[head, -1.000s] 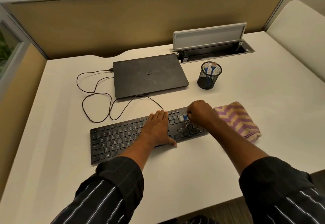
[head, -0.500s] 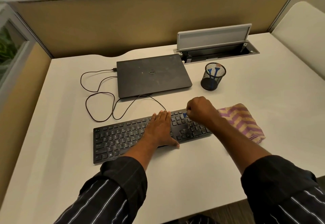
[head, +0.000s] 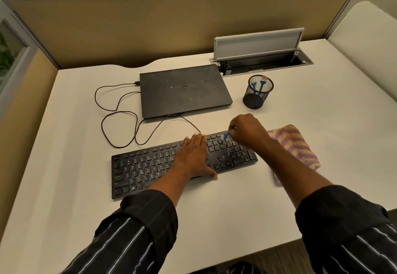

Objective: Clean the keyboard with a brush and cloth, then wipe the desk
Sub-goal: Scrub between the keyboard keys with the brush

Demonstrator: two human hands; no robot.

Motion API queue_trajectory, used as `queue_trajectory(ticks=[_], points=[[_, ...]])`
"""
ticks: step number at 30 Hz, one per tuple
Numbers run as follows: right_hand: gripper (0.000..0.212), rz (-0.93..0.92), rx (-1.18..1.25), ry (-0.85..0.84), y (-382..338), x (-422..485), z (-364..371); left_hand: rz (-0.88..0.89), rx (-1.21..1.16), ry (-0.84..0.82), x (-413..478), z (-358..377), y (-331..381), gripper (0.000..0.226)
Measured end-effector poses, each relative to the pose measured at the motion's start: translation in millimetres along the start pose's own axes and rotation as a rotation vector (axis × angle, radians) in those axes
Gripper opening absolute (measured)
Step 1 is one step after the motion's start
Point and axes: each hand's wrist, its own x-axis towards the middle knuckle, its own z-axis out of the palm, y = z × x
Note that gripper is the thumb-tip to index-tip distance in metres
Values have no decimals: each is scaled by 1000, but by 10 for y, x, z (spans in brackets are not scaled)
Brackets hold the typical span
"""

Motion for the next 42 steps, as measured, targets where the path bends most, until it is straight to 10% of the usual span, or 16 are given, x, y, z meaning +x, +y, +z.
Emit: queue_trajectory(ticks=[42], points=[[19, -218, -87, -94, 8, -341, 188, -14, 105, -16, -55, -27, 72, 135]])
